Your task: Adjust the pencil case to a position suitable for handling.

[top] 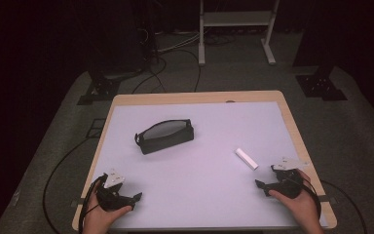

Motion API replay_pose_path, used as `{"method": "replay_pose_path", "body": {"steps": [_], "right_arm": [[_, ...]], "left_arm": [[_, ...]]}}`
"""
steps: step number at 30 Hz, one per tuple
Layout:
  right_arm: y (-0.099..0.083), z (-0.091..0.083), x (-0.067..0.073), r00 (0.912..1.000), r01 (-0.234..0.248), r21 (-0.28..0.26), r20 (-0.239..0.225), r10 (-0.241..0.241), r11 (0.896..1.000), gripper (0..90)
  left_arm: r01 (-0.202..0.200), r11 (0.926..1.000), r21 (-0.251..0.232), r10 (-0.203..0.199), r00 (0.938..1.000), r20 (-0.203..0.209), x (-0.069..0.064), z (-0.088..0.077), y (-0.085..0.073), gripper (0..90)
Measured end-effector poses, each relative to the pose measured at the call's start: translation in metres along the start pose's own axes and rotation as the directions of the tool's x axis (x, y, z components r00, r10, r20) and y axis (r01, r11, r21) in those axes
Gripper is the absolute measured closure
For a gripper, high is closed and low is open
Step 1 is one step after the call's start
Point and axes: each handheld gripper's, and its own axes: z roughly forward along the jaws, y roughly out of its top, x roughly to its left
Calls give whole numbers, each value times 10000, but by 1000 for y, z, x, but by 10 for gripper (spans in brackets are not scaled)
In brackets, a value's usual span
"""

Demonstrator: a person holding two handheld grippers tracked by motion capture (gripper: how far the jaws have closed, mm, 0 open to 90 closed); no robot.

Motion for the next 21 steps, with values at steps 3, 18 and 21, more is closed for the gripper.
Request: {"method": "replay_pose_path", "body": {"steps": [3,18,21], "right_arm": [[0,0,0,10000,2,0,1,-2,10000,121],[0,0,0,10000,2,-7,3,-2,10000,121],[0,0,0,10000,3,-8,4,-3,10000,122]], "left_arm": [[-6,10000,21,6,10000,-3,0,0,0,8],[-84,9999,-146,86,9999,106,1,-5,2,167],[-132,9997,-221,138,9996,260,2,-7,2,227]]}}
